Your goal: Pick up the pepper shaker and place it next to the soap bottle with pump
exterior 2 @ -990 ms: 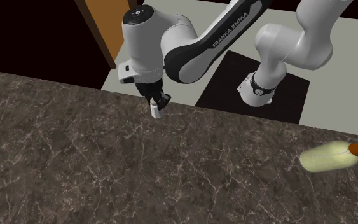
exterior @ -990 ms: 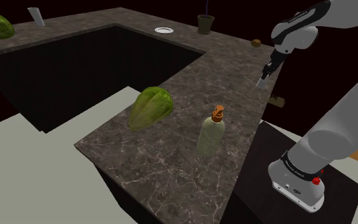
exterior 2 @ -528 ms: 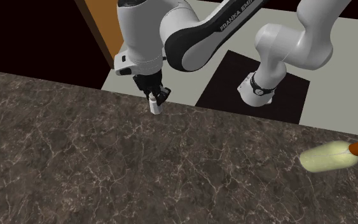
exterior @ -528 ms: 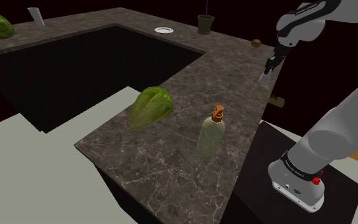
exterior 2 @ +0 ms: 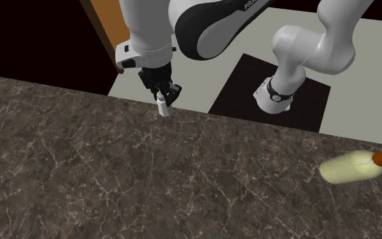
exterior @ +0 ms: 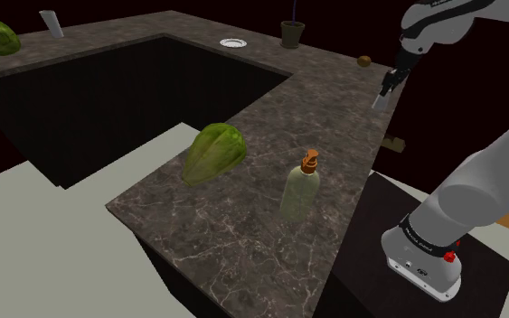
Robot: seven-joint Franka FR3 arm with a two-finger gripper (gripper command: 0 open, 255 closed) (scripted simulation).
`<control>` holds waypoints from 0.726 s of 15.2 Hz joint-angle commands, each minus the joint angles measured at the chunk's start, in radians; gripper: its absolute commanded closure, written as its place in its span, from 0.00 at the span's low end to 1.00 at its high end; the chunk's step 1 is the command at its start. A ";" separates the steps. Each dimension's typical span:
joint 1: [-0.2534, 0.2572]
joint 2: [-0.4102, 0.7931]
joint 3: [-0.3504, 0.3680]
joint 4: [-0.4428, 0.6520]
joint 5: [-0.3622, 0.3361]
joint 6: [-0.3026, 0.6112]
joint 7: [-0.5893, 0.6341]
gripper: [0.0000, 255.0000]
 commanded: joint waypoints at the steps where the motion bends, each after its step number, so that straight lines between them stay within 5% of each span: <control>1: -0.001 -0.010 0.003 0.019 -0.007 -0.027 0.006 1.00; 11: 0.000 -0.046 0.020 0.124 -0.030 -0.161 0.032 1.00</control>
